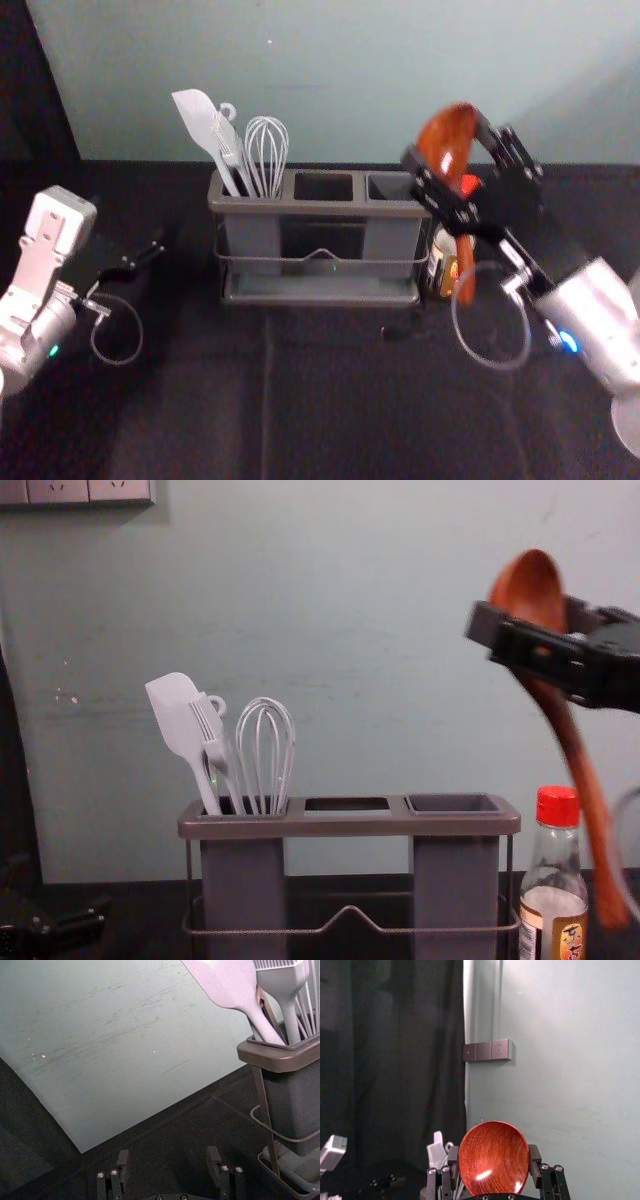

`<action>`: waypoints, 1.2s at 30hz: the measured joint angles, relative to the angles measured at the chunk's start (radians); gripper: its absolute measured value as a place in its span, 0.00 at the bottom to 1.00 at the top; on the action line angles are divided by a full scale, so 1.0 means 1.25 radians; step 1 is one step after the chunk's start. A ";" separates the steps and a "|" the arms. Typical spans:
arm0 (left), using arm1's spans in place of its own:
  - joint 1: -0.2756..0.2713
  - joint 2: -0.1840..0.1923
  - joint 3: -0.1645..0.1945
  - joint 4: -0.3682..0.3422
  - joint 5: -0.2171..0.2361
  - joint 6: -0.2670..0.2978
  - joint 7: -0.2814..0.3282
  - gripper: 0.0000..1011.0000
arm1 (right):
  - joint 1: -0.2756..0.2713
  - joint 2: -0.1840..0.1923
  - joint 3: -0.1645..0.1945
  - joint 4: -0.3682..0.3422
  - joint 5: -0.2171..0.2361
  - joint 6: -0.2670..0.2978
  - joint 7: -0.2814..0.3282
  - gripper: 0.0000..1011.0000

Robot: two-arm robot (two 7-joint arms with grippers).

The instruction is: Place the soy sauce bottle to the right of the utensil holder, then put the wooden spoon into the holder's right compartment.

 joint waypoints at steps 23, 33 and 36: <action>0.000 0.000 0.000 0.000 0.000 0.000 0.000 0.99 | 0.319 -0.082 -0.082 0.346 0.088 -0.234 0.102 0.83; 0.000 0.000 0.000 0.000 0.000 0.000 0.000 0.99 | 0.356 -0.126 -0.084 0.495 0.164 -0.353 0.171 0.83; 0.000 0.000 0.000 0.000 0.000 0.000 0.000 0.99 | 0.362 -0.138 -0.079 0.550 0.193 -0.392 0.205 0.83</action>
